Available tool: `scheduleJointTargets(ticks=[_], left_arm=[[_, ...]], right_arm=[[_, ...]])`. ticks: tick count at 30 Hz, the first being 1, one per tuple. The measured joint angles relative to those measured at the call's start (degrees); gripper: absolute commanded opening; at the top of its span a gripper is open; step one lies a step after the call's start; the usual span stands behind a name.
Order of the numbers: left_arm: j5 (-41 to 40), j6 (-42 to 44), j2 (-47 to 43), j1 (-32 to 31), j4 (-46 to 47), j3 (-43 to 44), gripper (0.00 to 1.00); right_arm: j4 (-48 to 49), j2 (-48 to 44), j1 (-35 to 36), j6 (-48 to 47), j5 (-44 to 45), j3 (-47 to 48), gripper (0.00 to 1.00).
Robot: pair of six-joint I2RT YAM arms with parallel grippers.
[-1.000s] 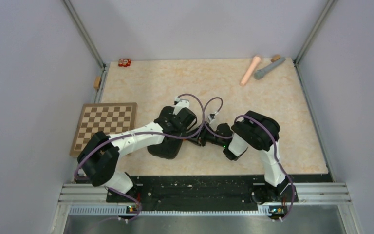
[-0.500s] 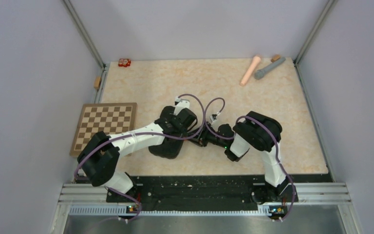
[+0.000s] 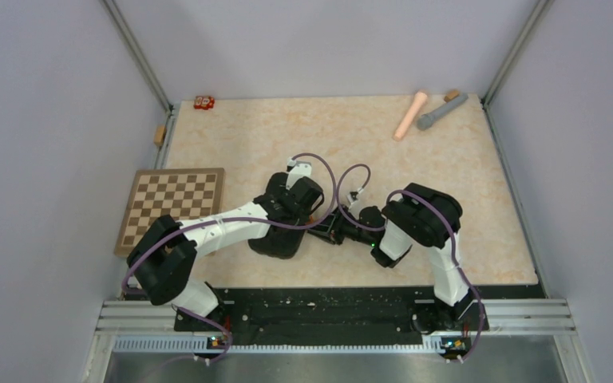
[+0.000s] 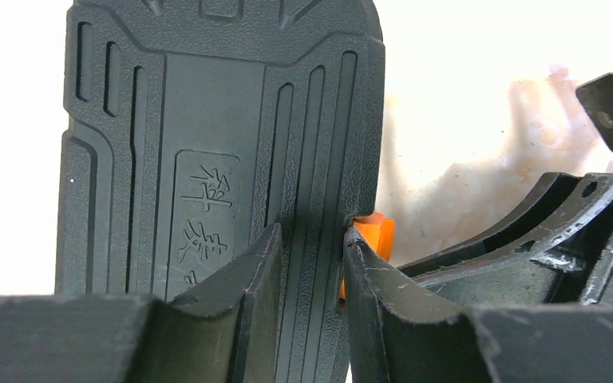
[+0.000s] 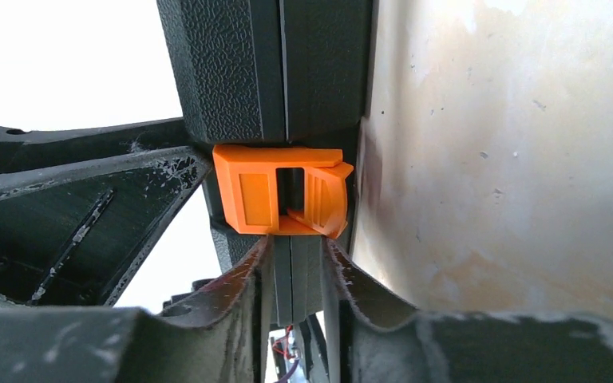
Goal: Pack the tool kit
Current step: Close the toolbox at the center of the board.
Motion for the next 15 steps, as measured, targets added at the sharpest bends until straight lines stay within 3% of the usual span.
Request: scheduleJointTargets(ticks=[3,15], left_arm=[[0.1,-0.1,0.0,0.0,0.4,-0.1,0.33],[0.9,-0.3,0.0,0.0,2.3,-0.4,0.33]], right_arm=[[0.7,0.7,0.0,0.0,-0.3,0.2,0.16],[-1.0,-0.1,-0.3,0.7,-0.2,-2.6,0.20]])
